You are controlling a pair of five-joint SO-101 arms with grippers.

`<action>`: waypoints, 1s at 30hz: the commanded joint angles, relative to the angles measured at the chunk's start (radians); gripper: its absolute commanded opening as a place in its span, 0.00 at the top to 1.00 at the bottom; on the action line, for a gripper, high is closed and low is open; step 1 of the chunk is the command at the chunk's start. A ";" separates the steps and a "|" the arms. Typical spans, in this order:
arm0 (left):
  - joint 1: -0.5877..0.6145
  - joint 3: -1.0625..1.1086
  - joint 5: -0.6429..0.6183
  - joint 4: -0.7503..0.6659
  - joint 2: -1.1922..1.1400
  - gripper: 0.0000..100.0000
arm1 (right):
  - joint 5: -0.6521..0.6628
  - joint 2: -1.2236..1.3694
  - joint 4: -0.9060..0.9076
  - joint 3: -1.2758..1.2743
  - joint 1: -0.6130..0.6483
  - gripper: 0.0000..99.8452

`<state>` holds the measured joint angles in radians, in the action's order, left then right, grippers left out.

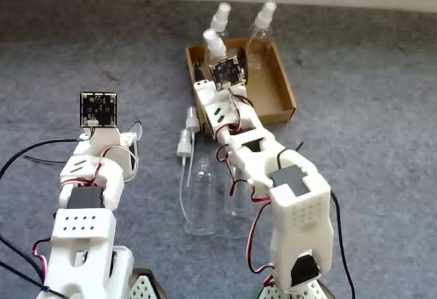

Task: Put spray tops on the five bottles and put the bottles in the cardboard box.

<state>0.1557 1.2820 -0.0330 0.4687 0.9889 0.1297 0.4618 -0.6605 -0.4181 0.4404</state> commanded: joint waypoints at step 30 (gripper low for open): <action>-0.007 -0.002 -0.009 -0.028 -0.004 0.82 | -0.017 -0.901 1.363 0.012 0.071 0.66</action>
<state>0.1557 1.2820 -0.0330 0.4687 0.9889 0.1204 -0.3606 0.5424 -0.4196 0.4849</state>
